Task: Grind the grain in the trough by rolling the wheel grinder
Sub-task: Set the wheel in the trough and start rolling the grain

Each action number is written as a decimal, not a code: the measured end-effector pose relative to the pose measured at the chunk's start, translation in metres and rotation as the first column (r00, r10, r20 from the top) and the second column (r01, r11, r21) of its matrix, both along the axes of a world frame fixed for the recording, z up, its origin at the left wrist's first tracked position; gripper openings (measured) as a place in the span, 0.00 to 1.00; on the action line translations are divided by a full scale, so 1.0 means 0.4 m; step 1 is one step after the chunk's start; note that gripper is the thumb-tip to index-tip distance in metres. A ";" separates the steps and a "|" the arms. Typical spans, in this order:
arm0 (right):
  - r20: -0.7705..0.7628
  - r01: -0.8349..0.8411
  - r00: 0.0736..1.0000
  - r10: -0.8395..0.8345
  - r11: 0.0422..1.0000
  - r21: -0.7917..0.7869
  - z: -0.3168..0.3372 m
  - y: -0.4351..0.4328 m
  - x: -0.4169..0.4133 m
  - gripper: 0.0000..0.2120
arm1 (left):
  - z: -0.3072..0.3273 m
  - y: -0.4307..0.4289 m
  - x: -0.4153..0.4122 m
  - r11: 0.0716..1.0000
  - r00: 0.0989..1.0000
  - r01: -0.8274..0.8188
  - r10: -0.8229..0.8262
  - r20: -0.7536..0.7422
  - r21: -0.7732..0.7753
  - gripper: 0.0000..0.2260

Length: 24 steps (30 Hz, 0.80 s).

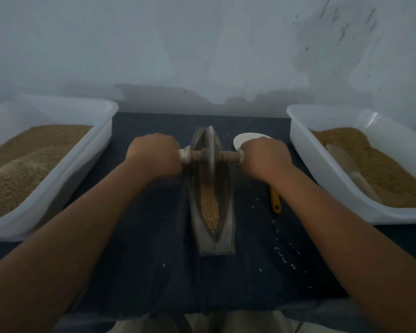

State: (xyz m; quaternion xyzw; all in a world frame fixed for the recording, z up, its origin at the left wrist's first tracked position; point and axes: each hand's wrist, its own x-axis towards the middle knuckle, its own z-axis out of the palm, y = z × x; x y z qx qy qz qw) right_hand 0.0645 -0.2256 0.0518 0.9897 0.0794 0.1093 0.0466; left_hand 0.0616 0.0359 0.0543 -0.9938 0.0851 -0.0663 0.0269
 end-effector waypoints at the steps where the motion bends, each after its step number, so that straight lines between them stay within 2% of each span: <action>1: -0.032 -0.034 0.999 0.034 0.999 -0.005 -0.005 -0.013 -0.022 0.11 | -0.007 0.009 -0.031 1.000 1.000 0.025 -0.025 -0.006 0.000 0.11; 3: -0.167 -0.128 0.977 0.130 0.991 0.027 -0.010 -0.051 -0.085 0.09 | -0.037 0.029 -0.114 0.996 0.993 0.089 -0.092 0.079 0.031 0.10; 5: -0.393 -0.185 0.896 0.207 0.978 0.095 0.003 -0.075 -0.139 0.06 | -0.061 0.045 -0.192 0.985 0.964 0.153 -0.167 0.205 0.086 0.12; 6: -0.463 -0.178 0.861 0.210 0.978 0.112 0.006 -0.077 -0.142 0.07 | -0.066 0.051 -0.200 0.983 0.948 0.155 -0.176 0.265 0.099 0.13; 7: -0.463 -0.163 0.864 0.197 0.980 0.114 0.004 -0.079 -0.134 0.08 | -0.064 0.054 -0.190 0.984 0.943 0.141 -0.166 0.289 0.105 0.14; 8: -0.398 -0.148 0.901 0.172 0.985 0.089 0.000 -0.072 -0.120 0.10 | -0.066 0.052 -0.166 0.989 0.957 0.122 -0.139 0.255 0.082 0.13; 10: -0.099 -0.150 0.984 0.148 0.988 -0.021 -0.015 -0.046 -0.070 0.12 | -0.063 0.038 -0.092 0.999 0.994 0.038 -0.035 0.108 -0.022 0.12; 11: 0.040 -0.141 0.989 0.144 0.988 -0.062 -0.018 -0.032 -0.040 0.13 | -0.056 0.029 -0.051 0.999 0.998 -0.002 0.005 0.067 -0.050 0.12; 12: 0.119 -0.125 0.984 0.133 0.990 -0.069 -0.011 -0.017 -0.012 0.14 | -0.049 0.022 -0.015 0.997 0.998 -0.030 0.034 0.061 -0.065 0.12; 13: 0.125 -0.111 0.985 0.117 0.992 -0.059 0.000 -0.005 0.013 0.14 | -0.043 0.016 0.012 0.996 0.996 -0.047 0.052 0.072 -0.074 0.11; 16: 0.040 -0.074 0.996 0.077 0.996 -0.057 0.021 0.002 0.041 0.14 | -0.034 0.007 0.027 0.996 0.998 -0.040 0.044 0.050 -0.077 0.09; 18: 0.018 -0.100 0.995 0.101 0.994 -0.049 0.017 -0.006 0.009 0.10 | -0.031 0.019 -0.018 0.997 1.000 -0.009 0.008 -0.014 -0.071 0.10; 20: -0.174 -0.144 0.975 0.139 0.989 -0.019 0.015 -0.031 -0.049 0.08 | -0.047 0.046 -0.083 0.996 0.997 0.070 -0.072 -0.038 -0.057 0.09; 22: -0.433 -0.164 0.885 0.174 0.985 0.059 0.031 -0.056 -0.112 0.08 | -0.063 0.072 -0.146 0.989 0.989 0.139 -0.141 -0.036 -0.056 0.10; 24: -0.513 -0.178 0.837 0.191 0.981 0.075 0.041 -0.063 -0.133 0.09 | -0.081 0.084 -0.165 0.988 0.989 0.145 -0.146 -0.008 -0.060 0.12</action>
